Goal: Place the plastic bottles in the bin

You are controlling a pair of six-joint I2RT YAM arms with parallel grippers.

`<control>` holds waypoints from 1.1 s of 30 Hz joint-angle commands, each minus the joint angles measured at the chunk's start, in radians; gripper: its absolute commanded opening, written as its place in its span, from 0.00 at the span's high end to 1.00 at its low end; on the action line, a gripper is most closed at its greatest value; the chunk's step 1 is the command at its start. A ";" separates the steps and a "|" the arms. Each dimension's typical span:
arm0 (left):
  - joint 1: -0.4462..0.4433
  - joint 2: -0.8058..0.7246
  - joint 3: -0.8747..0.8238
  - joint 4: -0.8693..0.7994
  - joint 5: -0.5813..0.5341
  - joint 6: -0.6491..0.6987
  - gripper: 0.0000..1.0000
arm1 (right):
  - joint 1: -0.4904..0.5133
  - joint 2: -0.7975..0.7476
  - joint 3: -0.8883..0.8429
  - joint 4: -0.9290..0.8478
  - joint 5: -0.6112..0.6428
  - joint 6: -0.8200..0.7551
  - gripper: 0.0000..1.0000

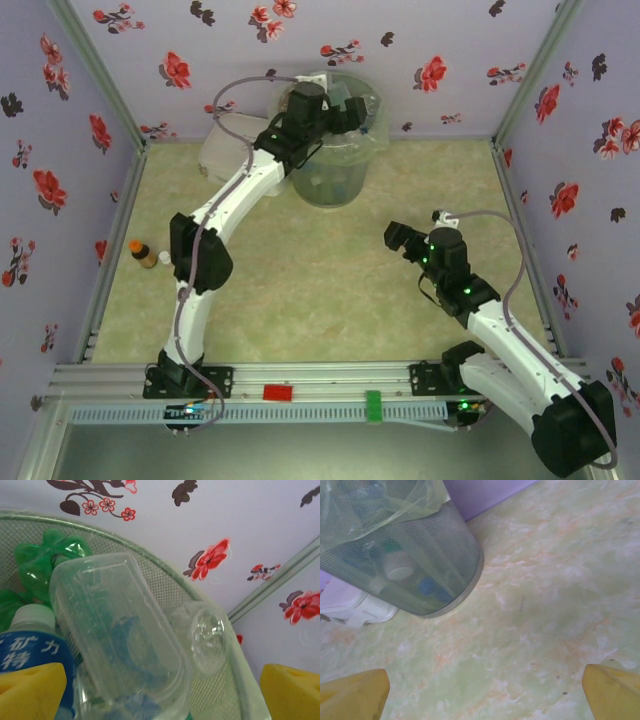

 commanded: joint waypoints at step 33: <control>0.415 -0.947 -1.638 0.465 -0.517 0.341 0.00 | -0.320 0.638 -0.102 0.823 0.174 -0.570 0.00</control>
